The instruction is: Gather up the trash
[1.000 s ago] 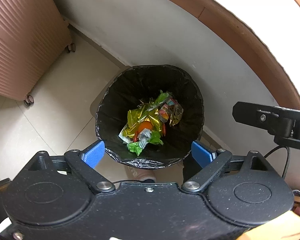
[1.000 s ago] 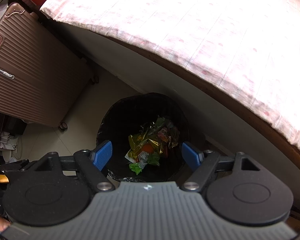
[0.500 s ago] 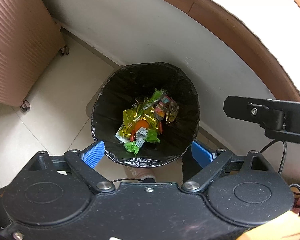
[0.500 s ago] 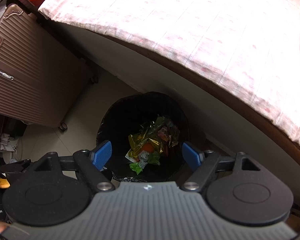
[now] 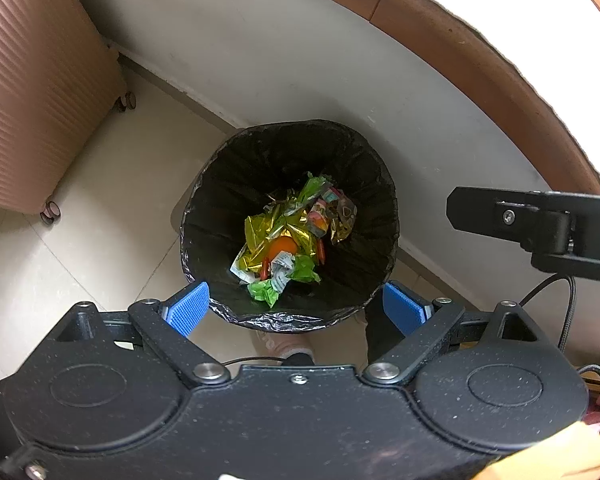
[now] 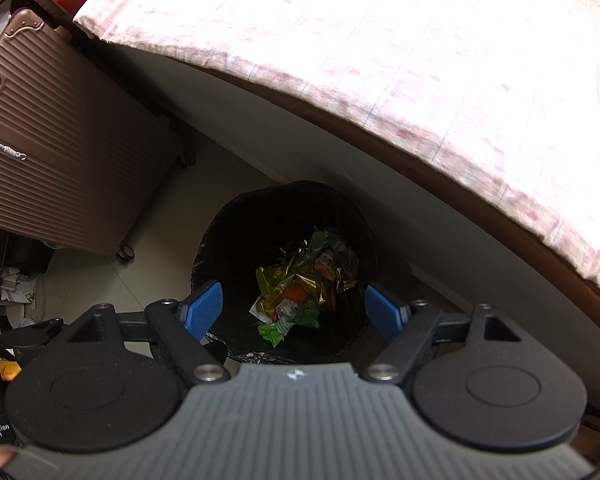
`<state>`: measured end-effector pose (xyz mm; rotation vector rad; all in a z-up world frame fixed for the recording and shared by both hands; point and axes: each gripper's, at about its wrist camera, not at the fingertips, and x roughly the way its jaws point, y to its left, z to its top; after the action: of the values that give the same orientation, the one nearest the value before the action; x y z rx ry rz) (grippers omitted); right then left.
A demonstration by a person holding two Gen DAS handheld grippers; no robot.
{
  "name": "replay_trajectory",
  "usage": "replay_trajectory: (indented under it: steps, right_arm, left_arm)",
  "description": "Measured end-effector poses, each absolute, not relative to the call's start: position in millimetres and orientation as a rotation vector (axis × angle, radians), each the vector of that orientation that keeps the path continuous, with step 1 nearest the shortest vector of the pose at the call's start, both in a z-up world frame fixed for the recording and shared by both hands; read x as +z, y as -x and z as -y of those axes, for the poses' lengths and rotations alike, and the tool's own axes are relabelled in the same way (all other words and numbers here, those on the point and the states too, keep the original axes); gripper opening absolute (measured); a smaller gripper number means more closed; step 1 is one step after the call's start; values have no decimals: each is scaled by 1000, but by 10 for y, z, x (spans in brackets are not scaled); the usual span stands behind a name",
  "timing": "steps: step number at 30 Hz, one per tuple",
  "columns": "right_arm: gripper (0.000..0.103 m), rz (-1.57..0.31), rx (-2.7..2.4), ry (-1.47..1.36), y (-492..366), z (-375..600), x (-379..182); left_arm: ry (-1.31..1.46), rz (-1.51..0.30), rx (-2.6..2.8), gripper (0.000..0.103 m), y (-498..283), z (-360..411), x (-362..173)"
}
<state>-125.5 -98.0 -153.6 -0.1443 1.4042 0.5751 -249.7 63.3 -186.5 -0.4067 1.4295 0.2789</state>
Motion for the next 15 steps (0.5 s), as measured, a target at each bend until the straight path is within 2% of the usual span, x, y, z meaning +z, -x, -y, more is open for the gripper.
replay_trajectory:
  steps: [15]
  right_arm:
    - [87, -1413, 575, 123, 1236, 1077, -1586]
  left_arm:
    - [389, -1428, 276, 93, 2482, -593, -1889]
